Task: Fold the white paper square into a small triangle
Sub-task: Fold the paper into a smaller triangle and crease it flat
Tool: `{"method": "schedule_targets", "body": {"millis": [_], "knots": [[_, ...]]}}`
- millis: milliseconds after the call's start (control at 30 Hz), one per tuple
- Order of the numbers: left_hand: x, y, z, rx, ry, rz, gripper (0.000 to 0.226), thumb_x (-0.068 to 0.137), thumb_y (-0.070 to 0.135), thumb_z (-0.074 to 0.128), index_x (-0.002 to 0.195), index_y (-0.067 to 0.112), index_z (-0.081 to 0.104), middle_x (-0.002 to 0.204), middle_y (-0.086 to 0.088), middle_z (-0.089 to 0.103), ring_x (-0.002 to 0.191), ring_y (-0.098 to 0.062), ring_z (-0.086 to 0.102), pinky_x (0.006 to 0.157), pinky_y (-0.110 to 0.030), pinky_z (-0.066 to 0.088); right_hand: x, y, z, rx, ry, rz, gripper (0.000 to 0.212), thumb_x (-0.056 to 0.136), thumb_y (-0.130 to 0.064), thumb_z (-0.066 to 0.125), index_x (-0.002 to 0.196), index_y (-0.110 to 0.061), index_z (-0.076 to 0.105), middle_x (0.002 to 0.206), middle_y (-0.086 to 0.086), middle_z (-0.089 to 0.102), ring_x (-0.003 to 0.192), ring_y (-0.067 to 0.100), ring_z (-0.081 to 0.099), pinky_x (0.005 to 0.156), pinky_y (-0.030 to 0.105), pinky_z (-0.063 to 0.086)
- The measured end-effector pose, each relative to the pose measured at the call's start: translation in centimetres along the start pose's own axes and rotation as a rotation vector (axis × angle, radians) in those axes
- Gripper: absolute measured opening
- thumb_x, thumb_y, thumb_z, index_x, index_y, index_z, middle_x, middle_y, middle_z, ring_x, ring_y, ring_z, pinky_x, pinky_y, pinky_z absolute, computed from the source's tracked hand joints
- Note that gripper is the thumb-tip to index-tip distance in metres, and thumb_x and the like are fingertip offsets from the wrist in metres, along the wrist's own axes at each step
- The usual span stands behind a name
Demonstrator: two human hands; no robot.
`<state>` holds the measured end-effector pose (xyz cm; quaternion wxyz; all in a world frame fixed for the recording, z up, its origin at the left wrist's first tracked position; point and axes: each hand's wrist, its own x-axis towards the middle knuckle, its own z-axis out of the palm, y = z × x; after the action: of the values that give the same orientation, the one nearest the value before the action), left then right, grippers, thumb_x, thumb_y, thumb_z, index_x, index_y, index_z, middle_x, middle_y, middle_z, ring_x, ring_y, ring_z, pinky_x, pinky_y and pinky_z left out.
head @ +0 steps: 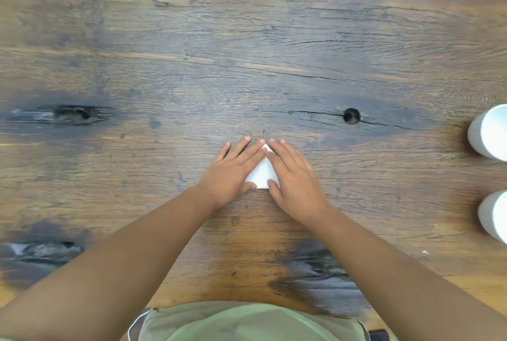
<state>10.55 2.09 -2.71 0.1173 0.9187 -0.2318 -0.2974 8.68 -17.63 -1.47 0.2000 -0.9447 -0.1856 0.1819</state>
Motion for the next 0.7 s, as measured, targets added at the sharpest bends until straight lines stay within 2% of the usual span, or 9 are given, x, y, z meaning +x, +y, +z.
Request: {"method": "schedule_targets", "body": {"millis": [133, 300, 500, 700], "knots": [[0.1, 0.1, 0.2, -0.01, 0.005, -0.008, 0.083, 0.096, 0.041, 0.056, 0.158, 0.024, 0.002, 0.165, 0.012, -0.01, 0.151, -0.015, -0.016, 0.124, -0.046, -0.004, 1.4, -0.1, 0.5, 0.005, -0.084, -0.005, 0.066, 0.094, -0.025, 0.053, 0.153, -0.013, 0.027, 0.164, 0.0, 0.019, 0.152, 0.017, 0.015, 0.123, 0.04, 0.014], [0.0, 0.2, 0.2, -0.019, 0.01, -0.009, 0.085, 0.096, 0.041, 0.056, 0.158, 0.025, -0.001, 0.165, 0.014, -0.012, 0.151, -0.014, -0.016, 0.123, -0.045, -0.005, 0.6, 0.3, 1.2, -0.043, -0.105, -0.015, 0.072, 0.095, -0.025, 0.051, 0.156, -0.014, 0.015, 0.166, 0.002, 0.012, 0.153, 0.015, 0.006, 0.124, 0.036, 0.003], [0.0, 0.2, 0.3, -0.016, 0.019, -0.001, 0.085, 0.096, 0.038, 0.057, 0.158, 0.028, -0.001, 0.164, 0.014, -0.013, 0.151, -0.014, -0.016, 0.123, -0.044, -0.006, -1.7, 1.0, 1.4, -0.036, -0.137, 0.001, 0.074, 0.096, -0.028, 0.05, 0.157, -0.014, 0.01, 0.166, 0.001, 0.009, 0.153, 0.014, 0.003, 0.124, 0.038, 0.005], [0.1, 0.0, 0.5, -0.011, 0.023, -0.001, 0.086, 0.096, 0.038, 0.058, 0.157, 0.028, 0.0, 0.164, 0.015, -0.013, 0.151, -0.013, -0.015, 0.122, -0.043, -0.008, -8.9, 3.4, 1.5, -0.042, -0.195, 0.056, 0.076, 0.097, -0.025, 0.051, 0.157, -0.016, 0.008, 0.166, -0.002, -0.002, 0.152, 0.011, -0.004, 0.124, 0.038, 0.007]]}}
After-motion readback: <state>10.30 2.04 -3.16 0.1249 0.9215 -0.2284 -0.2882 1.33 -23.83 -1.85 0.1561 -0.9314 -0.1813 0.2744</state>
